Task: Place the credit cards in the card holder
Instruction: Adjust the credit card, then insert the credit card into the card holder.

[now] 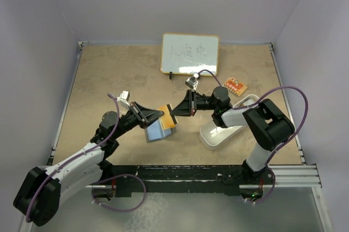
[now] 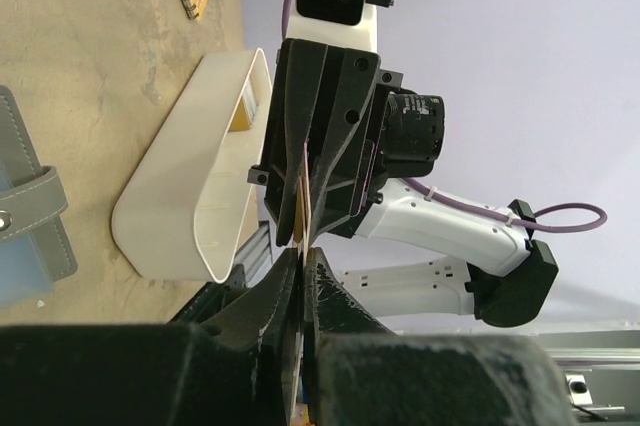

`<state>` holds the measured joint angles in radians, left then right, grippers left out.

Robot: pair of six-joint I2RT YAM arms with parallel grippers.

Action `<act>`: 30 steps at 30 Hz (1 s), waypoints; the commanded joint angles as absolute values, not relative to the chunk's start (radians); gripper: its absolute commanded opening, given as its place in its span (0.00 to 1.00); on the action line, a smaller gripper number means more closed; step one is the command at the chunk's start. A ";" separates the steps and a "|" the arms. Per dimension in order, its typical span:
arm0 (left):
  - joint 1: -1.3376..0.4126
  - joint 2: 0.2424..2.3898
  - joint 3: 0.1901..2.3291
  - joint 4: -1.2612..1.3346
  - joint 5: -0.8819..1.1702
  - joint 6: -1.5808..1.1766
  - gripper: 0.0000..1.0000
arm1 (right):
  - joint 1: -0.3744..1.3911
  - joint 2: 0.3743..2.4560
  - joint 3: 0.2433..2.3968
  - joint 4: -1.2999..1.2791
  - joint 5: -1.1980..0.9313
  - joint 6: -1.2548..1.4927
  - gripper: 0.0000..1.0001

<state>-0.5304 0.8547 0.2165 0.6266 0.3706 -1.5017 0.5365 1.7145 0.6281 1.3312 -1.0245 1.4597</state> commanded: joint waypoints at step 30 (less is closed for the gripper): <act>-0.509 0.997 0.525 -0.389 -0.101 -0.953 0.00 | 0.651 1.620 0.860 0.258 -0.622 0.799 0.00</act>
